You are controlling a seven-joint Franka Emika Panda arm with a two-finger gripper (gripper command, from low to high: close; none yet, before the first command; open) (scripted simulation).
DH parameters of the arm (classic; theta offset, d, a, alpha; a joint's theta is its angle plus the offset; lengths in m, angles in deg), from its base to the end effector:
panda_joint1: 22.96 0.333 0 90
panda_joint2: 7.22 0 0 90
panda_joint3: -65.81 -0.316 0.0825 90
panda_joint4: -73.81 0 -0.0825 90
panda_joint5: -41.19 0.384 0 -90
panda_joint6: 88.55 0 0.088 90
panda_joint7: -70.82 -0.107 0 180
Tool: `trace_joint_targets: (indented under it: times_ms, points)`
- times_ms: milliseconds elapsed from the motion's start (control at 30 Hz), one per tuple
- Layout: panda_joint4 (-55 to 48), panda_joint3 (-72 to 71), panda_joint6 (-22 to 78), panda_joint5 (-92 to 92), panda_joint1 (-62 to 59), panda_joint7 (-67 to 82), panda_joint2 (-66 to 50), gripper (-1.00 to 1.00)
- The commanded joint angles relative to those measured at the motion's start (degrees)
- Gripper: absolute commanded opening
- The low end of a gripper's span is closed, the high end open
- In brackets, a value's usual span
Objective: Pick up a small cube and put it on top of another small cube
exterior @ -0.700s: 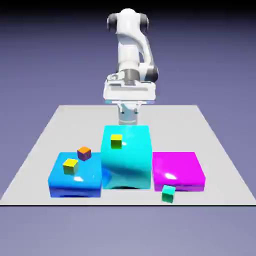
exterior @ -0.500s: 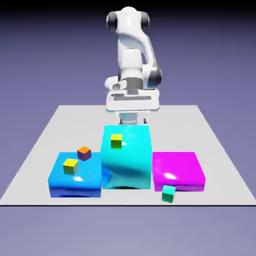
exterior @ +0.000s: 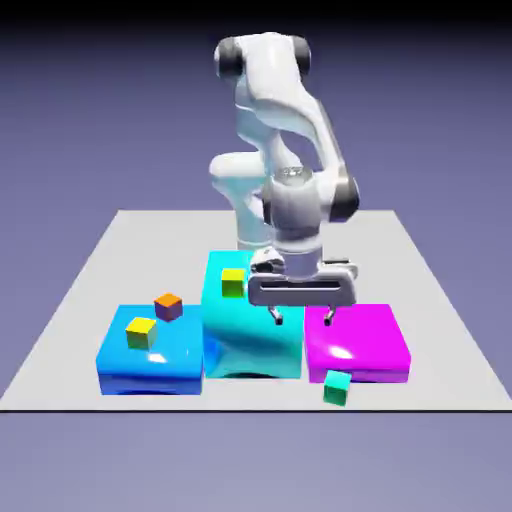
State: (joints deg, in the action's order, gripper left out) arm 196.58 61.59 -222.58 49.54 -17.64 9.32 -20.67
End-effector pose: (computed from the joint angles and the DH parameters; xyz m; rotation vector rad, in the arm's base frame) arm 0.5549 0.0952 0.2912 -2.6786 1.4842 0.1546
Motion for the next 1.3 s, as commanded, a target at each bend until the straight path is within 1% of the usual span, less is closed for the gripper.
trace_joint_targets:
  times_ms: [0,300,367,467,500,533,567,700,1100,1167,1267]
  points:
    - [-1.7,-0.2,1.8,0.4,0.2,-0.9,-2.1,0.00]
    - [-17.2,-1.9,18.0,3.8,2.1,-8.6,-20.8,0.00]
    - [-17.5,-1.9,18.3,3.8,2.1,-8.7,-21.1,0.00]
    - [-14.7,-2.3,10.8,4.5,2.9,-7.9,-25.8,0.00]
    - [-14.4,-2.4,10.1,4.6,3.0,-7.8,-26.2,0.00]
    - [-14.4,-2.4,10.1,4.6,3.0,-7.8,-26.2,-1.00]
    - [-14.4,-2.4,10.1,4.6,3.0,-7.8,-26.2,-1.00]
    - [-17.6,-0.5,19.4,3.9,0.9,-7.8,-20.4,-1.00]
    - [-19.6,24.4,38.4,5.0,-19.1,7.5,-7.5,-1.00]
    - [-19.6,24.5,38.5,5.0,-19.1,7.5,-7.5,-1.00]
    - [-13.3,23.9,31.2,6.1,-18.5,8.4,-8.6,-1.00]
